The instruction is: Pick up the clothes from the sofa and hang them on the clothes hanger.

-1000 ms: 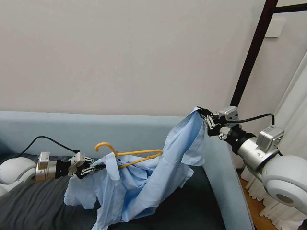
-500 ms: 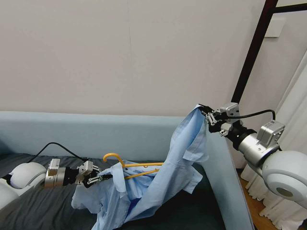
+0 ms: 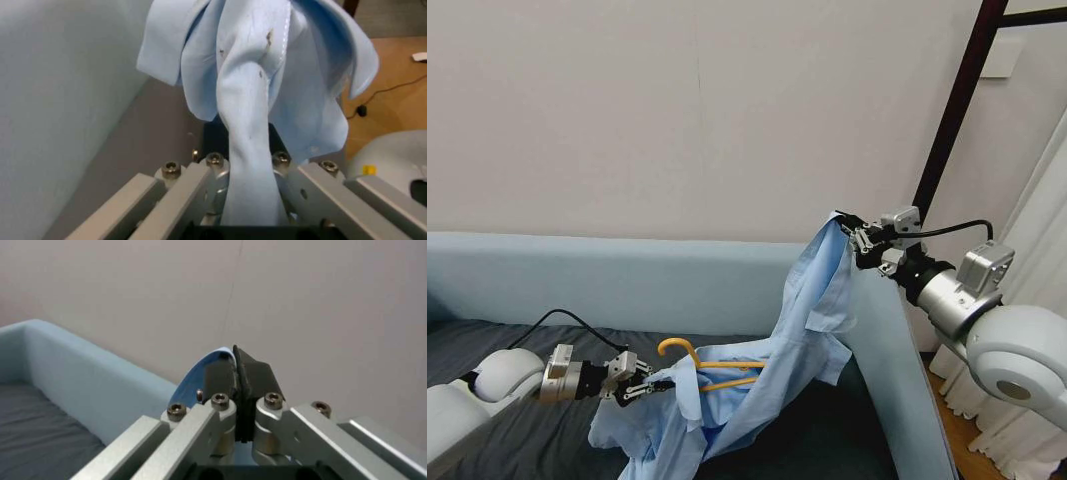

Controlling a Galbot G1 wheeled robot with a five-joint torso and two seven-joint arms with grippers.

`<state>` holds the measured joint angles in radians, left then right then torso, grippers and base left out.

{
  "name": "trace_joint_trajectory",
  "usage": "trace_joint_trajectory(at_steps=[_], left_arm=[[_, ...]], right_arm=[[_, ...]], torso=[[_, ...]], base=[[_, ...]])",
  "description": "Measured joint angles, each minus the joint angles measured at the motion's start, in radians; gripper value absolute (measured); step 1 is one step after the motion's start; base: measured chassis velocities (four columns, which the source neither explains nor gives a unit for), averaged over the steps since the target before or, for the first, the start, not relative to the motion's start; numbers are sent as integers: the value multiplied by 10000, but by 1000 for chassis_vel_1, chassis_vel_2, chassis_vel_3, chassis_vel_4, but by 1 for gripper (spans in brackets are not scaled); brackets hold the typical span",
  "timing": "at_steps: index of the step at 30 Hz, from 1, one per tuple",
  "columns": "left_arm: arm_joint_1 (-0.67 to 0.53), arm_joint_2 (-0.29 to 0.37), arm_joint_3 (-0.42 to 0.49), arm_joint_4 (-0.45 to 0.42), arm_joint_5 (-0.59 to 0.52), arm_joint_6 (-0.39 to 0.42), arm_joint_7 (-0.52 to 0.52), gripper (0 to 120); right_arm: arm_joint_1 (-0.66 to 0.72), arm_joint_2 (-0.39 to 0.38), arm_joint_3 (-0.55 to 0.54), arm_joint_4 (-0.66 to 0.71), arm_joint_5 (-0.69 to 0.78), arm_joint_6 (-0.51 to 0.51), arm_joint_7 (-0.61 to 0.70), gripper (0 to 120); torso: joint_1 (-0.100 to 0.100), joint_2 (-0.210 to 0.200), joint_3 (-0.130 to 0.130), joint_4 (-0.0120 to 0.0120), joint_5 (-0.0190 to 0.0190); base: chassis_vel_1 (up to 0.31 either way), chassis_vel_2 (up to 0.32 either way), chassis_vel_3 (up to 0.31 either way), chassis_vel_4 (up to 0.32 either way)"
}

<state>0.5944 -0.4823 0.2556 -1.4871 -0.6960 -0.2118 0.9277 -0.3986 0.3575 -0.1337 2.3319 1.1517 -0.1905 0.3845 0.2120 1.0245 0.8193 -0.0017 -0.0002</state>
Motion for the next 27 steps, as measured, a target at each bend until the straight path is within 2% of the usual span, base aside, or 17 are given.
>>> trace_joint_trajectory(at_steps=[4,12,20,27], left_arm=[[-184,-273,158,244,-36,77,-182,1],[-745,-862,1135,291,-141,251,-502,1],[-1468,-1732,1480,756,-747,489,-1448,1],[-1855,-2244,1586,1003,-995,563,-1944,1]], right_arm=[[42,-221,107,436,225,-2,3,0],[1173,-445,-39,1139,1440,-16,63,0],[572,-607,-17,1570,1416,3,52,0],[639,-627,-125,1681,1435,57,14,0]], torso=[[0,0,0,0,0],[0,0,0,5,0],[0,0,0,0,4],[0,-1,0,2,3]], base=[[0,0,0,0],[0,0,0,0],[0,0,0,0],[0,0,0,0]])
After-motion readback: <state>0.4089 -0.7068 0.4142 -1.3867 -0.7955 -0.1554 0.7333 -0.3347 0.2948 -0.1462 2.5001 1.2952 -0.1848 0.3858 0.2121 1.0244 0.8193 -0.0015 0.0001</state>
